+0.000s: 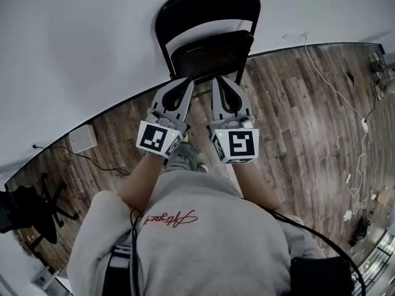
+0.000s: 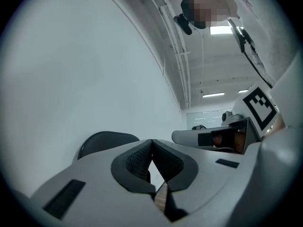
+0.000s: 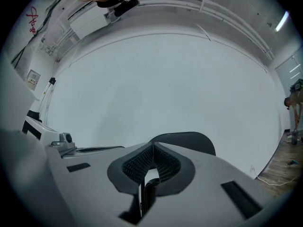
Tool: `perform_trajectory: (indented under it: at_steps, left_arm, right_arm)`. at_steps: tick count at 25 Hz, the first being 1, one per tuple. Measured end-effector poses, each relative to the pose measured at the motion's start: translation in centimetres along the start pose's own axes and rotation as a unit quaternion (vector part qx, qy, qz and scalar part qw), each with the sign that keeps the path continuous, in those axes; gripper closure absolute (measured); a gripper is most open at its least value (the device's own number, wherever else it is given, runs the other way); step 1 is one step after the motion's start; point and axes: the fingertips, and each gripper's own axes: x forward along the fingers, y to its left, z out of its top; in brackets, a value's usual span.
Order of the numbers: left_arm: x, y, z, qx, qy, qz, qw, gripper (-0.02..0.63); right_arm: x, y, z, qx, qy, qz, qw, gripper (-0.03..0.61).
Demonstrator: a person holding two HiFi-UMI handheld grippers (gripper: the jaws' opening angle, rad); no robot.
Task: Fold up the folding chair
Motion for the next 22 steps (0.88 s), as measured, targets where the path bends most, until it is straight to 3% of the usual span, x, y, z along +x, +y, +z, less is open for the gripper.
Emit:
perform_trajectory:
  at_steps: [13,22]
  left_arm:
    - [-5.2,-7.8,1.0,-0.002,-0.009,0.028,0.9996,0.598]
    - [-6.9,-10.6,1.5,-0.002,-0.021,0.032,0.9993,0.598]
  right_arm:
    - [-8.2,2.0,0.6,-0.001,-0.003,0.018,1.0,0.56]
    - [-11.7,2.2,0.9,-0.012,-0.007,0.022,1.0,0.56]
